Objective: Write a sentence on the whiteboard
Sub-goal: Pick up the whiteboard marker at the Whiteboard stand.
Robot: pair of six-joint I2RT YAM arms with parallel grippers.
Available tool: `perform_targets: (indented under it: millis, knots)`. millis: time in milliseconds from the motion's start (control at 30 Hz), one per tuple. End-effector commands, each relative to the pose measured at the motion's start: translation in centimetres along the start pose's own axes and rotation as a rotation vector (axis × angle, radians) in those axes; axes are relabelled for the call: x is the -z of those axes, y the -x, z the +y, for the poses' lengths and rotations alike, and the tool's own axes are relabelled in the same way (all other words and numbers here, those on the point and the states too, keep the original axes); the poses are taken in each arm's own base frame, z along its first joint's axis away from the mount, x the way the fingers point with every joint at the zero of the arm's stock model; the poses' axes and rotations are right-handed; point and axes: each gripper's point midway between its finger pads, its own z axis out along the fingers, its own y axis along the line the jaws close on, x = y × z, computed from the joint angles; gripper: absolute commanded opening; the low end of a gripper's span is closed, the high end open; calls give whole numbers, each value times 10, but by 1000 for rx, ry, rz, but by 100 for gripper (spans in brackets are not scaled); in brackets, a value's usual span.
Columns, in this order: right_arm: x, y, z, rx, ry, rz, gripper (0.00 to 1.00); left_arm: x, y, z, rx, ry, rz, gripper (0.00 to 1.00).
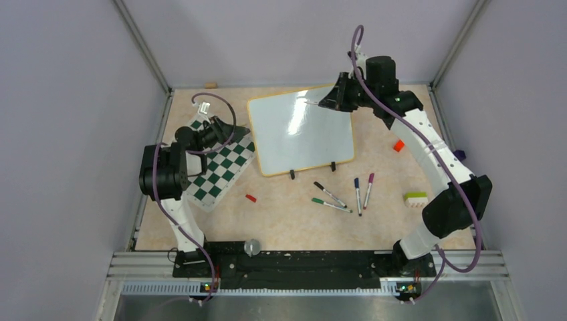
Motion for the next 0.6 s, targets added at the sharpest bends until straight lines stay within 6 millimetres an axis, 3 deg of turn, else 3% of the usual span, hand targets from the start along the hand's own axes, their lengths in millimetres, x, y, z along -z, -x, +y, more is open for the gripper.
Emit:
perform_targets:
  millis: [0,367,567]
  knots:
    - [6,21,14,43,59,-52,0,-7,7,1,-53,-33,-1,70]
    - [4,21,15,64,74,-58,0,-25,-20,1,-65,-76,82,71]
    - [2,16,13,65,78,-43,0,-29,-33,0,-96,-108,100,62]
